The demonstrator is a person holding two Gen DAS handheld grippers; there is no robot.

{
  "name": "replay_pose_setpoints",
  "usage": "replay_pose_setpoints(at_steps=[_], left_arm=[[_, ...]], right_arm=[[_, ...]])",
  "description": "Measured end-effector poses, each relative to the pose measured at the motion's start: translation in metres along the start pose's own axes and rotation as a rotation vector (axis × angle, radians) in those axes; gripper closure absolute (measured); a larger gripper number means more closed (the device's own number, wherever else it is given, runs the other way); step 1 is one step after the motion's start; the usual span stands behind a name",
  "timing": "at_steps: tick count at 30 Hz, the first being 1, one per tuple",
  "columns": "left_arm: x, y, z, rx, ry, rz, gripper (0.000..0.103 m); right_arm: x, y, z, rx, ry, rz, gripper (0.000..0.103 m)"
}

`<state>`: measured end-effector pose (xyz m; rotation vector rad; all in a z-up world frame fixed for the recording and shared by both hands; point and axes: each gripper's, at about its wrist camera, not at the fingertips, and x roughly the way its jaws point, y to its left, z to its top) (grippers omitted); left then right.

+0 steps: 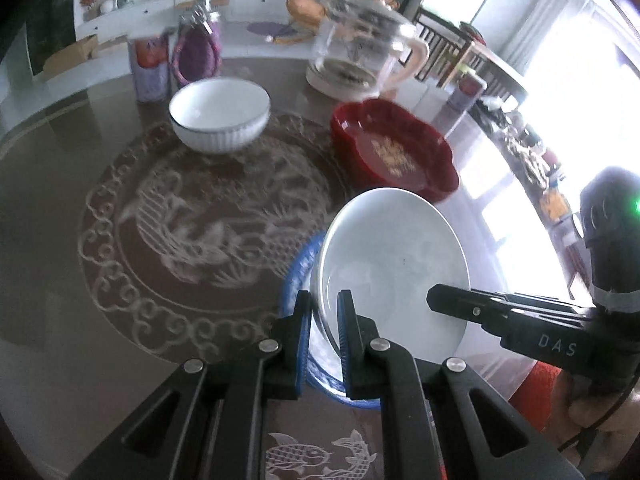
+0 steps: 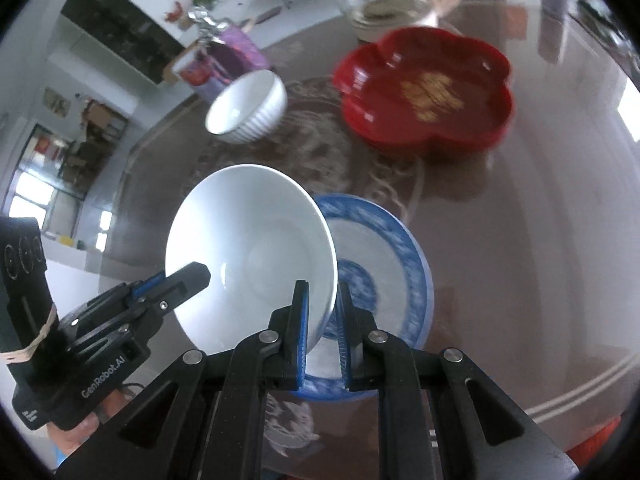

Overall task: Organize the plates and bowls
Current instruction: 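Lift the white bowl and lower it into the blue-and-white plate, open right gripper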

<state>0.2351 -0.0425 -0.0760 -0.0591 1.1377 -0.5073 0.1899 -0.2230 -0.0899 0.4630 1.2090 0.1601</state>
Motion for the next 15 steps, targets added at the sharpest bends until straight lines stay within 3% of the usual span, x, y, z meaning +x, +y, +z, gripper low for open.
replay_pose_setpoints(at_steps=[15], left_arm=[[0.040,-0.006,-0.018,-0.006,0.088,0.008,0.091]], right_arm=[[0.015,-0.027,-0.010,0.025,0.024,-0.020,0.089]])
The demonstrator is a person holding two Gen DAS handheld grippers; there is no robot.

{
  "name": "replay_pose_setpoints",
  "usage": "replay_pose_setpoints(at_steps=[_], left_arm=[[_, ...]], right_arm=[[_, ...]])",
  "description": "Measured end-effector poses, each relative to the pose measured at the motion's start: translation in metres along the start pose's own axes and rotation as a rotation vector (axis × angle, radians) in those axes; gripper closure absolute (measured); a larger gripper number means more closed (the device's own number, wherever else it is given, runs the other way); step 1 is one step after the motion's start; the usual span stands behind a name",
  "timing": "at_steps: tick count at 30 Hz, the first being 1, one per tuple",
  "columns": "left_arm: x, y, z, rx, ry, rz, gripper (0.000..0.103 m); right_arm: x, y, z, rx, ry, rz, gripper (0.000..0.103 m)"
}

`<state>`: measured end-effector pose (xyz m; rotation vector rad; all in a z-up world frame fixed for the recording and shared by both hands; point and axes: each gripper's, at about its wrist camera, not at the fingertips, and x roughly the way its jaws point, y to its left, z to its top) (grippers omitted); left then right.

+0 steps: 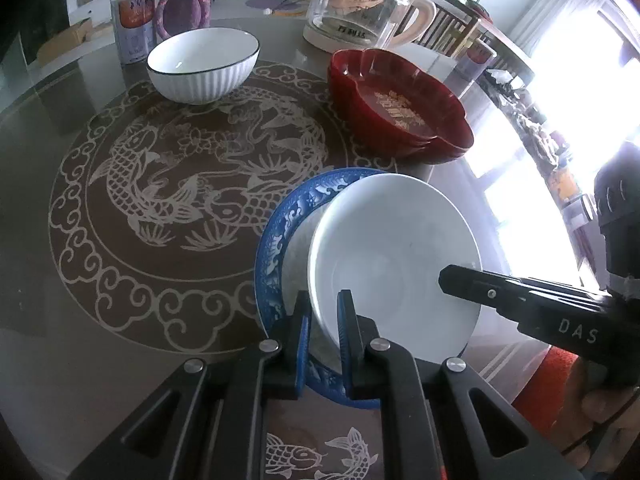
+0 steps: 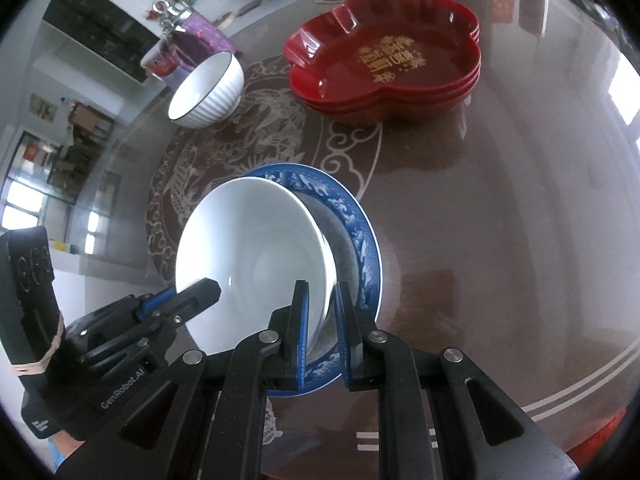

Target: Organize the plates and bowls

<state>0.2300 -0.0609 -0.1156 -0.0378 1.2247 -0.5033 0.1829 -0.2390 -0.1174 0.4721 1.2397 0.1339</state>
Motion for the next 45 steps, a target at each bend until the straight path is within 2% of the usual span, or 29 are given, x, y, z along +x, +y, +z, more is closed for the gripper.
replay_pose_setpoints(at_steps=[8,16,18,20,23,28,30,36,38,39,41,42,43,45], left_arm=[[0.004,0.000,0.002,0.014,-0.005,0.012,0.090],[-0.006,-0.002,0.004,0.050,-0.058,0.031,0.091],[-0.014,0.000,0.004,0.043,-0.084,0.025,0.090],[-0.024,0.003,0.003,0.035,-0.124,0.021,0.090],[-0.045,0.008,-0.001,0.032,-0.194,0.033,0.090],[-0.067,0.028,-0.022,0.019,-0.284,0.132,0.089],[-0.065,0.041,-0.033,-0.012,-0.301,0.176,0.089],[-0.038,0.074,-0.061,-0.101,-0.253,0.265,0.088],[-0.029,0.083,-0.066,-0.135,-0.232,0.278,0.088],[-0.024,0.086,-0.069,-0.142,-0.223,0.283,0.085],[-0.014,0.092,-0.070,-0.153,-0.201,0.309,0.064],[-0.011,0.093,-0.069,-0.152,-0.213,0.328,0.043],[-0.011,0.094,-0.068,-0.148,-0.232,0.373,0.028],[-0.010,0.096,-0.065,-0.140,-0.260,0.436,0.023]], right_arm=[[0.003,0.002,0.000,-0.027,-0.014,-0.003,0.088],[-0.002,0.013,-0.002,-0.110,-0.064,-0.049,0.085],[-0.008,0.016,-0.003,-0.129,-0.085,-0.050,0.081],[-0.016,0.018,-0.003,-0.143,-0.112,-0.042,0.067],[-0.035,0.026,-0.007,-0.174,-0.189,-0.043,0.050],[-0.070,0.037,-0.025,-0.242,-0.368,-0.079,0.039],[-0.080,0.039,-0.038,-0.258,-0.457,-0.124,0.038],[-0.091,0.022,-0.078,-0.211,-0.675,-0.227,0.035],[-0.091,0.008,-0.087,-0.166,-0.709,-0.243,0.035],[-0.088,-0.002,-0.093,-0.136,-0.718,-0.250,0.035],[-0.082,-0.015,-0.099,-0.106,-0.703,-0.270,0.035],[-0.076,-0.024,-0.100,-0.089,-0.685,-0.284,0.035],[-0.072,-0.031,-0.102,-0.077,-0.672,-0.294,0.035],[-0.064,-0.046,-0.105,-0.049,-0.651,-0.314,0.035]])
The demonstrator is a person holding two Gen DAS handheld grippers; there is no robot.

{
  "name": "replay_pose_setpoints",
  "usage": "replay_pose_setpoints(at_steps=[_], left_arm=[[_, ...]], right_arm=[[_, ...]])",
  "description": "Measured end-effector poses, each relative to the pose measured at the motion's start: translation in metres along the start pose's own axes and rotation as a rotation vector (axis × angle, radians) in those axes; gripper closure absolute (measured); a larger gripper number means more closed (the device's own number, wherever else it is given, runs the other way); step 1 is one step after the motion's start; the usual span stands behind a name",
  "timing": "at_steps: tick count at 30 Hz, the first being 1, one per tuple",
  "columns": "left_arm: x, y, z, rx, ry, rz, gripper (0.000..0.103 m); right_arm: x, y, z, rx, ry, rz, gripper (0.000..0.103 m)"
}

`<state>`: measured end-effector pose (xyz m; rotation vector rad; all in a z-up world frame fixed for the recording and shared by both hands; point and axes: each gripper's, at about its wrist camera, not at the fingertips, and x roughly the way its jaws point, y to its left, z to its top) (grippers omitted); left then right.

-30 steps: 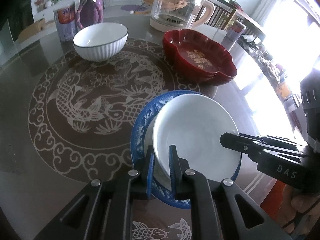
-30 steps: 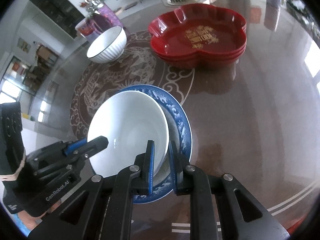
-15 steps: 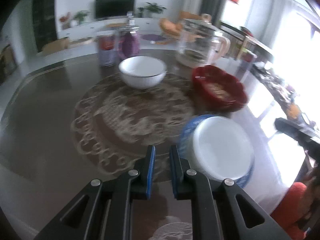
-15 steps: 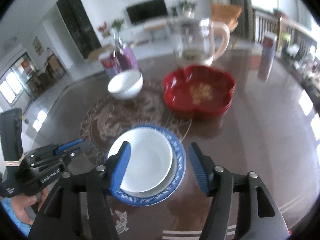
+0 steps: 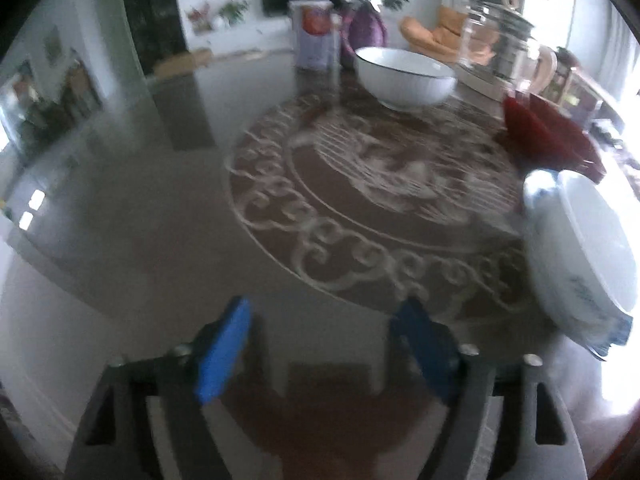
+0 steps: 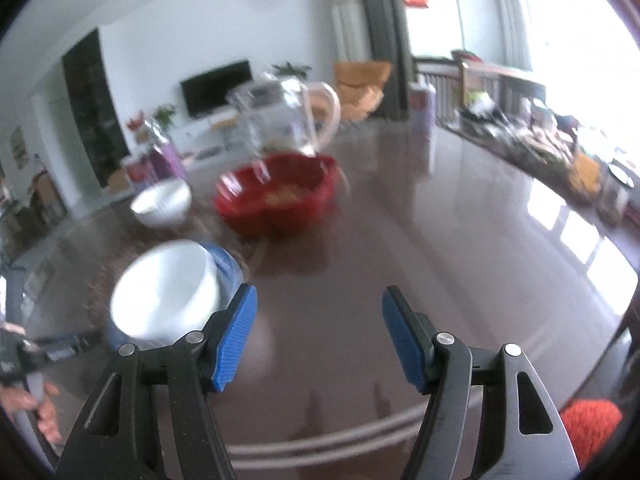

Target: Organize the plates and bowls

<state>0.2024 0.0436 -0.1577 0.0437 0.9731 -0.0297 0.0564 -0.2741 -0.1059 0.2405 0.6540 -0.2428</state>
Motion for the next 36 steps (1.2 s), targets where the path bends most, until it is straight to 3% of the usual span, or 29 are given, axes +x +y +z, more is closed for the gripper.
replay_pose_setpoints(at_steps=[2,4,7,13,36], left_arm=[[0.008,0.003,0.003,0.014,0.002,0.011,0.022],[0.015,0.008,0.007,0.016,-0.023,0.054,0.010],[0.024,0.015,0.014,0.015,-0.040,0.087,0.000],[0.035,0.033,0.020,-0.035,0.000,-0.018,0.000],[0.034,0.037,0.019,-0.033,-0.009,-0.029,0.000]], right_arm=[[0.002,-0.010,-0.007,0.016,0.006,-0.012,0.035],[0.004,-0.017,-0.013,0.026,0.011,-0.025,0.035],[0.006,-0.023,-0.019,0.036,0.023,-0.025,0.035],[0.010,-0.020,-0.026,0.024,0.034,-0.011,0.035],[0.019,-0.023,-0.035,0.044,0.056,0.018,0.035]])
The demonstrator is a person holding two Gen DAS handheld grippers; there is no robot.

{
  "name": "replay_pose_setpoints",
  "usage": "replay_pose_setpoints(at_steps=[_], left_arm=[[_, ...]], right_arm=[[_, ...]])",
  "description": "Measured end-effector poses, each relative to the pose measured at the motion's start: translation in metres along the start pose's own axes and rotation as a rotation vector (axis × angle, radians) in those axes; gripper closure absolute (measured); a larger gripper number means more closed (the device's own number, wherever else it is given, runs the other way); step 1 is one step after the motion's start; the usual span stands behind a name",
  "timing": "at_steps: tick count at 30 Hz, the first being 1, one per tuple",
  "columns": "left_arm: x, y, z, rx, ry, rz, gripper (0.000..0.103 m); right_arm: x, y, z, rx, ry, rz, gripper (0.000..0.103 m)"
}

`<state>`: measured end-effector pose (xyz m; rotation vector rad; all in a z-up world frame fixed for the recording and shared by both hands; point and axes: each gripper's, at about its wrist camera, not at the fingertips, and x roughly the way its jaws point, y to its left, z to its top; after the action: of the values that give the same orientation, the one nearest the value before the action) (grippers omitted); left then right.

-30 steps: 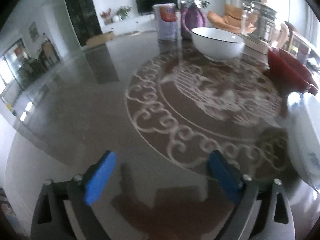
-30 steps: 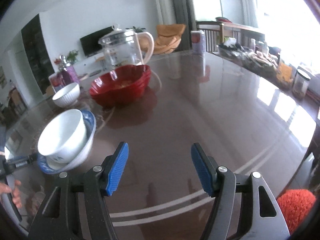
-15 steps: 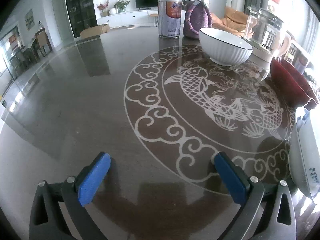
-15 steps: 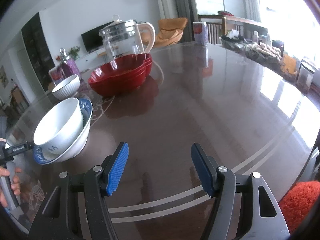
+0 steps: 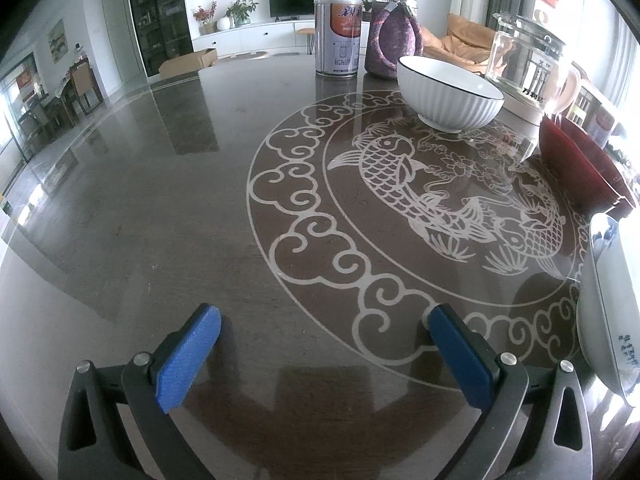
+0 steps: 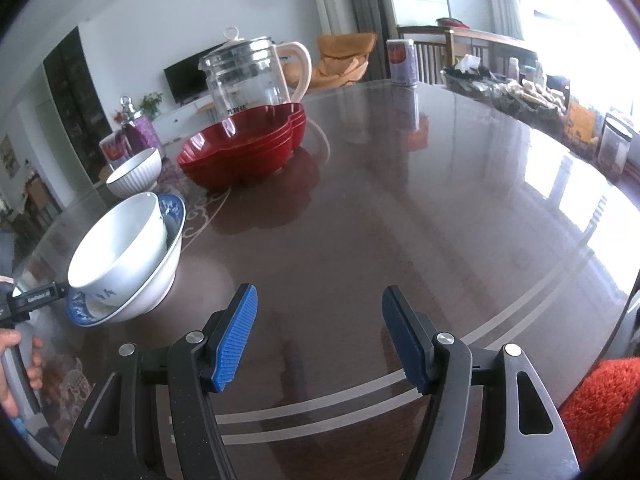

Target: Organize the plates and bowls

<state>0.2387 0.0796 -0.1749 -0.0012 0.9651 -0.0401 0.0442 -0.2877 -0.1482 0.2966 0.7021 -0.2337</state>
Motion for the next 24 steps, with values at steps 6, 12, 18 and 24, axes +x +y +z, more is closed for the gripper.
replay_pose_setpoints(at_steps=[6,12,18,24], left_arm=[[0.000,0.000,0.000,-0.001,-0.001,0.002,0.000],[0.001,0.000,0.002,-0.008,0.006,0.005,0.000],[0.003,-0.001,0.006,0.022,0.032,-0.012,0.000],[0.001,0.003,0.027,0.068,0.097,-0.079,0.000]], right_arm=[[0.002,0.000,-0.002,0.003,0.009,0.004,0.035],[0.002,0.002,-0.002,-0.006,0.004,0.007,0.035],[-0.001,0.001,-0.001,0.005,0.013,0.005,0.035],[0.001,0.017,0.039,0.015,0.075,0.058,0.035]])
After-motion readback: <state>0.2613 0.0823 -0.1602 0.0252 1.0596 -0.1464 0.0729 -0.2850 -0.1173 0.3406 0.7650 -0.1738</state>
